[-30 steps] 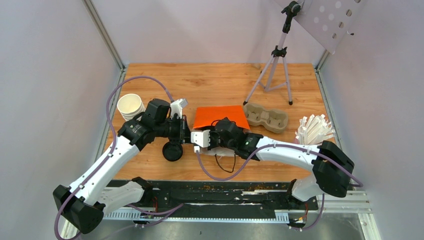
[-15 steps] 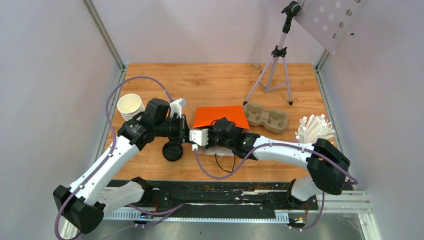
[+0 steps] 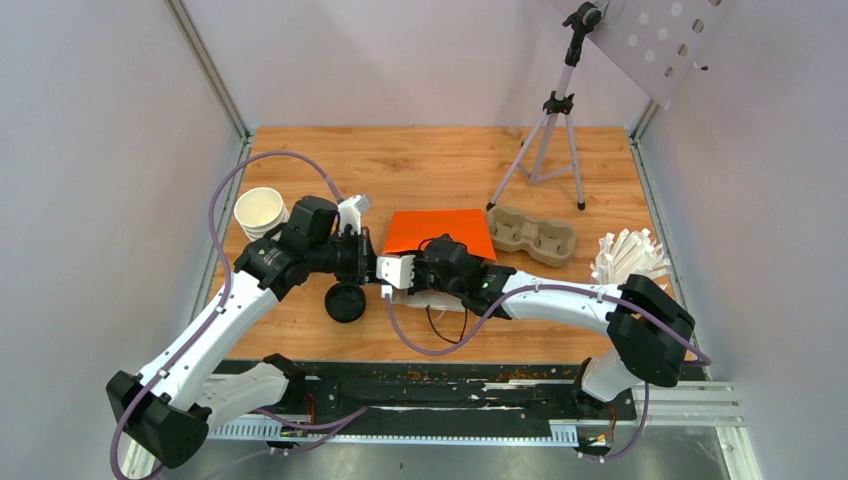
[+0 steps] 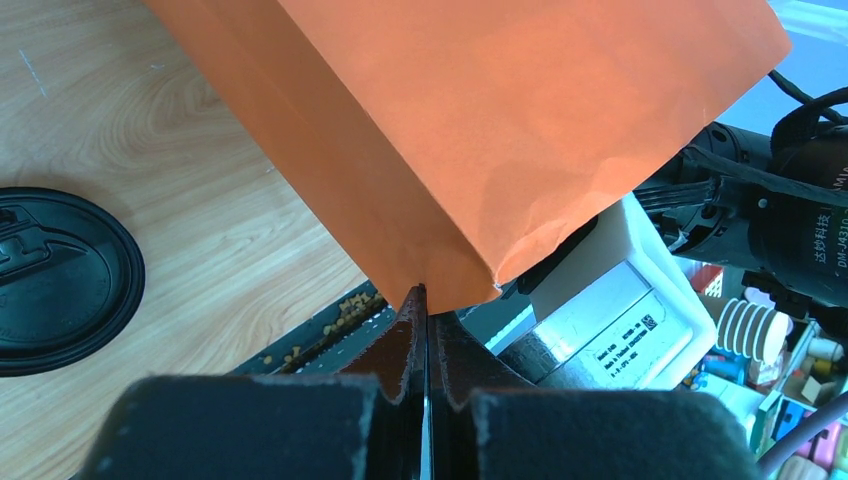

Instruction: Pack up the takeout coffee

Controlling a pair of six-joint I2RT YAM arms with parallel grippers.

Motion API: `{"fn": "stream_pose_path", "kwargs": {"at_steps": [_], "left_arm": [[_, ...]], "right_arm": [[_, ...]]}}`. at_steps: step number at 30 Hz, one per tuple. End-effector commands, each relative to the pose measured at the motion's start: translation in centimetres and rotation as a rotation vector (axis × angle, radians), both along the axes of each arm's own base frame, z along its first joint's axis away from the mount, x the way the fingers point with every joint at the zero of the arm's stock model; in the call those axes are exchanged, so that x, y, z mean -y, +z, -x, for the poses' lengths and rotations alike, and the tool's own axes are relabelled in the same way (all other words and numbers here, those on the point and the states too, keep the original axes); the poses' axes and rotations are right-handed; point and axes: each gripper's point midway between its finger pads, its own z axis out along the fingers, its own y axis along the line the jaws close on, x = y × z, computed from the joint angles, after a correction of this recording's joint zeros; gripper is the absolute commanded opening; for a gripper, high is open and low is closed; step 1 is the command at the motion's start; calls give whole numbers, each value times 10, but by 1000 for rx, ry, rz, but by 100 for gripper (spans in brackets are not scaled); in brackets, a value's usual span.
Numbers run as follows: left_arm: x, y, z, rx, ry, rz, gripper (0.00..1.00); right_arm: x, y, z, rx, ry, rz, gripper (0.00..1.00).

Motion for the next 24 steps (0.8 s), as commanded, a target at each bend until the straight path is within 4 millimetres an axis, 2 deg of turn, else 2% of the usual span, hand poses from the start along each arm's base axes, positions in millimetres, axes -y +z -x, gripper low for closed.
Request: {"fn": "stream_pose_path", "kwargs": {"at_steps": [1, 12, 19, 24], "left_arm": [[13, 18, 6, 16, -51, 92, 0], [16, 17, 7, 1, -49, 111, 0], [17, 17, 7, -1, -49, 118, 0], [15, 19, 4, 12, -41, 108, 0]], "right_arm": [[-8, 20, -15, 32, -59, -71, 6], [-12, 13, -17, 12, -65, -67, 7], [-15, 18, -20, 17, -71, -74, 7], [-12, 22, -15, -3, -66, -79, 9]]}}
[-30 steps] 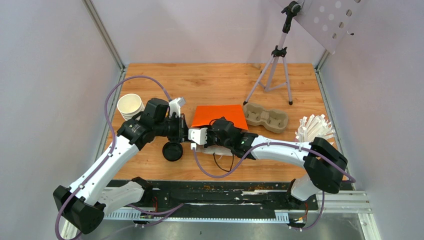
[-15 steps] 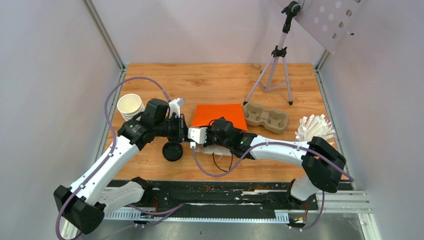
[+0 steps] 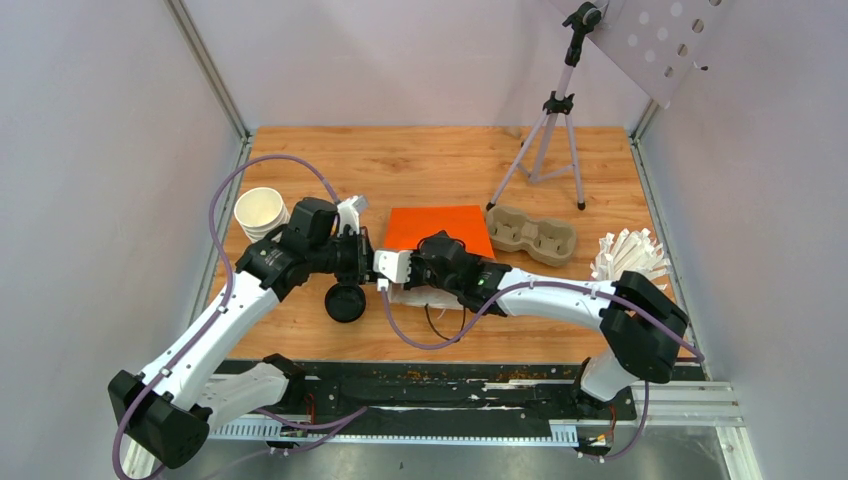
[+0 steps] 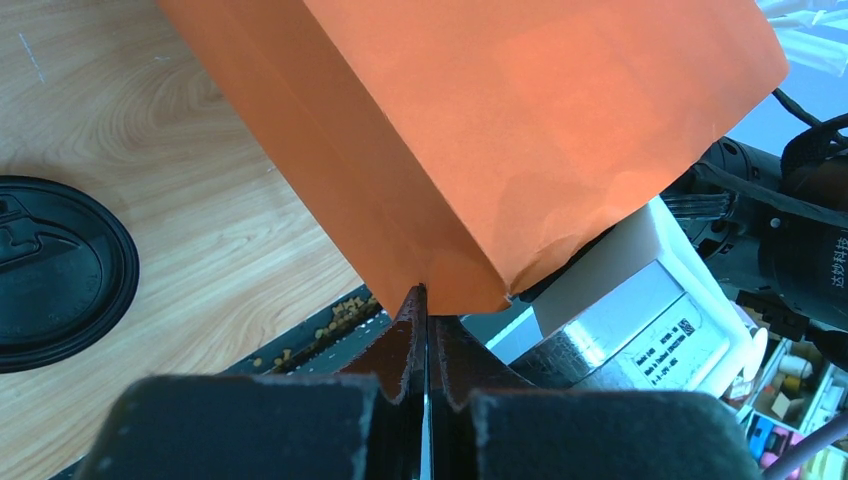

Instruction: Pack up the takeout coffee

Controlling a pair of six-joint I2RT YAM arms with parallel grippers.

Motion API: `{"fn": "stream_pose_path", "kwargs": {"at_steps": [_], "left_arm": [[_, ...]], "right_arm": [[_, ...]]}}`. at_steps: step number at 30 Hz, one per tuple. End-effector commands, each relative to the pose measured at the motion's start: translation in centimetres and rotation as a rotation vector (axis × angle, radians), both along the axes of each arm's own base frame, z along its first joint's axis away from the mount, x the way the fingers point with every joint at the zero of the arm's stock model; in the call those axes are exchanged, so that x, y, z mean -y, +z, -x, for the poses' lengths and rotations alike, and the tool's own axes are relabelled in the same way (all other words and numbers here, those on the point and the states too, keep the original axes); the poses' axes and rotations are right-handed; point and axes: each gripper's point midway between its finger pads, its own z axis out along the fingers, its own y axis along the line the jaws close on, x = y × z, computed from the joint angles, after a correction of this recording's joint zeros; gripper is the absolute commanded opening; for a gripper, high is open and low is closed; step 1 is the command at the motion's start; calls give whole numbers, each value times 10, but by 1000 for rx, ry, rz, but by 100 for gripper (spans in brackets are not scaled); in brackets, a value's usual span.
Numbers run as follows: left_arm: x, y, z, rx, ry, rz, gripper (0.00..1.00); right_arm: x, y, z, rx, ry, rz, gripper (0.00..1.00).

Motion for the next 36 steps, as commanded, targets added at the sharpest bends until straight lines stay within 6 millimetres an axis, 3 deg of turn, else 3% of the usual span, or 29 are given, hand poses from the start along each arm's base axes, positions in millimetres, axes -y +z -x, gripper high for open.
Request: {"fn": "stream_pose_path", "kwargs": {"at_steps": [1, 13, 27, 36], "left_arm": [[16, 26, 7, 49, -82, 93, 0], [19, 45, -3, 59, -45, 109, 0], [24, 66, -5, 1, 18, 163, 0], [31, 69, -5, -33, 26, 214, 0]], "right_arm": [[-4, 21, -4, -3, -25, -53, 10], [22, 44, 32, -121, 22, -46, 14], [49, 103, 73, -273, 35, -111, 23], [56, 101, 83, -330, 35, -103, 23]]}}
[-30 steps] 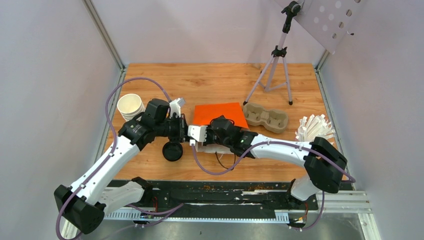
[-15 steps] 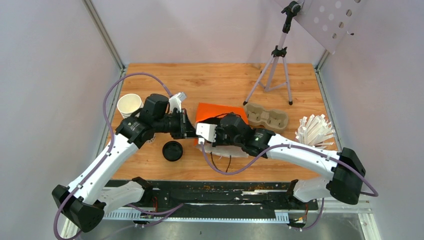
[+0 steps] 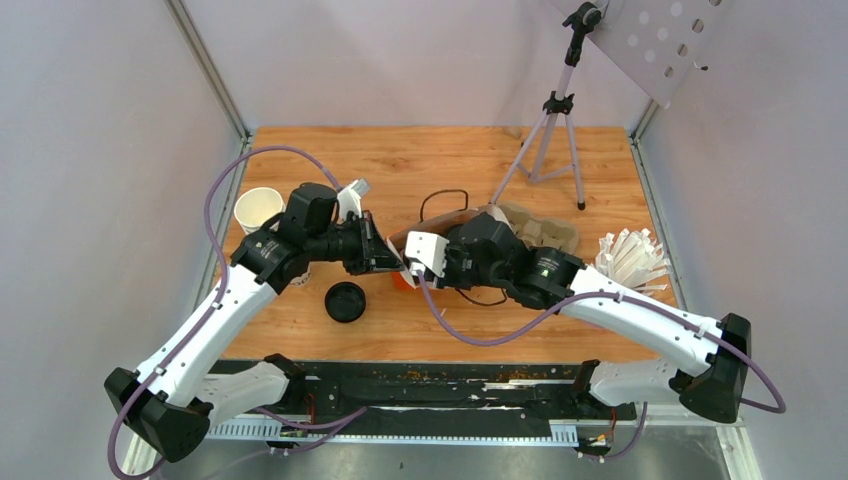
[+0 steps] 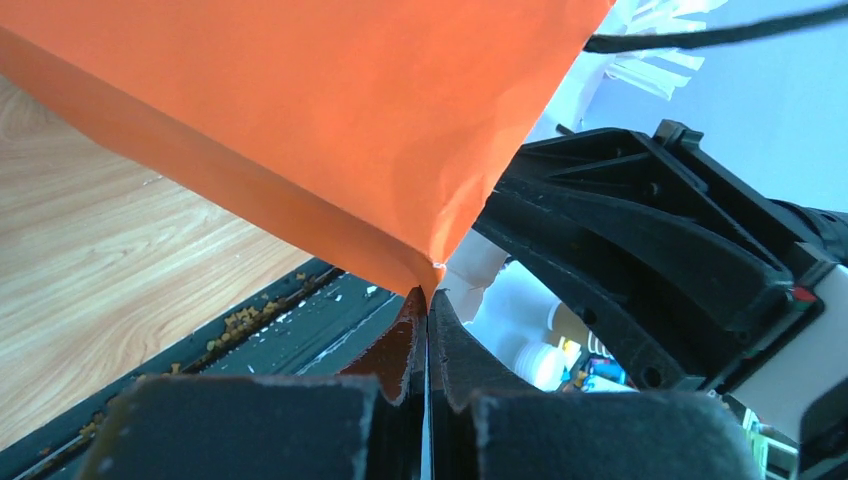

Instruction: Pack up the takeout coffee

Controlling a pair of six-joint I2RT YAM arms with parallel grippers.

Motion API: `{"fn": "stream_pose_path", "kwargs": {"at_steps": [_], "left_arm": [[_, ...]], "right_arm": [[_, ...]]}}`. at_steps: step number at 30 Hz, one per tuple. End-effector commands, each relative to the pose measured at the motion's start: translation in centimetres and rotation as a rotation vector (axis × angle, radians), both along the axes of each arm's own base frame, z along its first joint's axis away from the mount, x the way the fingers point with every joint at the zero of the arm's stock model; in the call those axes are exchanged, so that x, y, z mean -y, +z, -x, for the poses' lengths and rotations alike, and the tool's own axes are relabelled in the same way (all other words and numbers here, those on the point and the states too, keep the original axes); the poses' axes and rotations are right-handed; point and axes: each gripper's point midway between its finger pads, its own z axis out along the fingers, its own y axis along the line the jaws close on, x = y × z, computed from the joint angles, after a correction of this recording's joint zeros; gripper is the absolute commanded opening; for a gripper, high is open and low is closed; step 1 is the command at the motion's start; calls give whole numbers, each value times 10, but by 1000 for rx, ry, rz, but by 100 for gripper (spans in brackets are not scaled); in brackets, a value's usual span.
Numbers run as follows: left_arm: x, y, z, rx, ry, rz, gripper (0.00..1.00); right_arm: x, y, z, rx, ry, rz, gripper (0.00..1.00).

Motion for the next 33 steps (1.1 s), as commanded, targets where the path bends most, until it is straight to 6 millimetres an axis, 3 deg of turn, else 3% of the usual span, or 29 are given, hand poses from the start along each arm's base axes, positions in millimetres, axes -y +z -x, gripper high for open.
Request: {"fn": "stream_pose_path", "kwargs": {"at_steps": [1, 5, 13, 24, 33], "left_arm": [[6, 15, -3, 13, 7, 53, 0], [1, 12, -4, 3, 39, 36, 0], [-2, 13, -12, -31, 100, 49, 0], [-10, 23, -20, -89, 238, 120, 0], [-16, 10, -18, -146, 274, 77, 1]], "right_arm": [[2, 9, 10, -53, 10, -26, 23], [3, 29, 7, -48, -36, -80, 23], [11, 89, 1, -51, -148, -234, 29], [43, 121, -17, -38, -381, -354, 35], [68, 134, -22, -58, -521, -465, 41]]}}
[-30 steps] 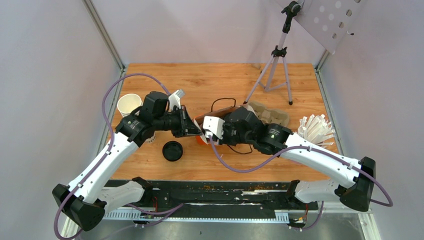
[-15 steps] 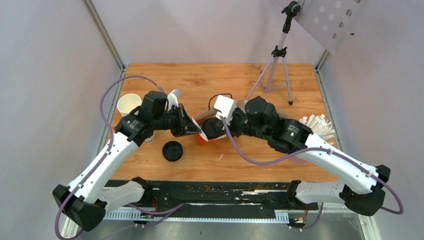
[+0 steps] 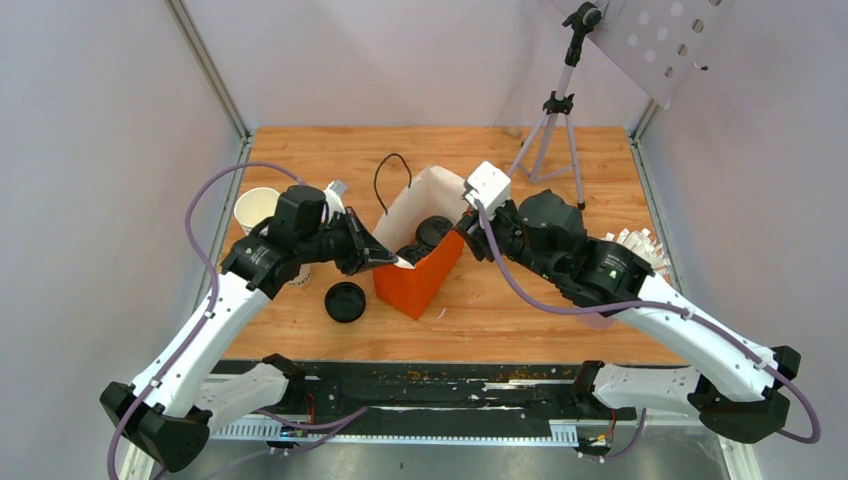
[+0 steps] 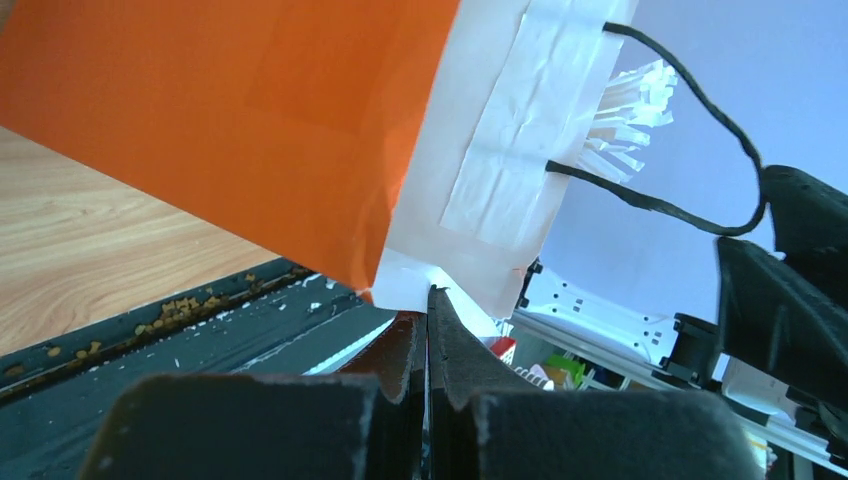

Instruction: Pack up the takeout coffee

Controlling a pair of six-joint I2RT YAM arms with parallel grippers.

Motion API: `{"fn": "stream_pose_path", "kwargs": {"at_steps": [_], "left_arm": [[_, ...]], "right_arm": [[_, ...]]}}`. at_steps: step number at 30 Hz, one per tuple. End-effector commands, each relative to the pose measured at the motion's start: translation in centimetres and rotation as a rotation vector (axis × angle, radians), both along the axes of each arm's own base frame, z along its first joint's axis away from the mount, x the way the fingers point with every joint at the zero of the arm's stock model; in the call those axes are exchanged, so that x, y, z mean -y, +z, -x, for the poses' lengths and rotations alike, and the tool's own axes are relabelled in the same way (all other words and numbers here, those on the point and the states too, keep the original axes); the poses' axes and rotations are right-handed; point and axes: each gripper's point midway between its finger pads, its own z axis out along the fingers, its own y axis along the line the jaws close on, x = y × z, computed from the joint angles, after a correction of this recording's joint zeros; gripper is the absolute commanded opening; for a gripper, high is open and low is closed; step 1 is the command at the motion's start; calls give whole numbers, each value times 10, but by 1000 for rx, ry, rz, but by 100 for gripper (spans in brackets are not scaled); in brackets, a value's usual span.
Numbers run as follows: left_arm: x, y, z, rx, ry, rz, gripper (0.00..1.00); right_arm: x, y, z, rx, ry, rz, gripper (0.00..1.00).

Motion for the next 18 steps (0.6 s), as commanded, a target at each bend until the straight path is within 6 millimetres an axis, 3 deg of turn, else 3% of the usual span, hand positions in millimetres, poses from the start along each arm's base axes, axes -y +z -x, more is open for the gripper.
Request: {"fn": "stream_pose_path", "kwargs": {"at_steps": [1, 4, 11, 15, 18], "left_arm": [[-4, -1, -4, -6, 33, -17, 1], [-10, -3, -6, 3, 49, -55, 5], [-15, 14, -9, 57, 57, -75, 31], [-20, 36, -12, 141, 45, -102, 56], [-21, 56, -16, 222, 26, -117, 62]], "right_arm": [[18, 24, -1, 3, -95, -130, 41], [25, 25, -1, -10, -138, -152, 42], [46, 22, -1, -119, -302, -259, 59], [69, 12, 5, -231, -447, -256, 67], [88, 7, 13, -304, -548, -236, 70]]}}
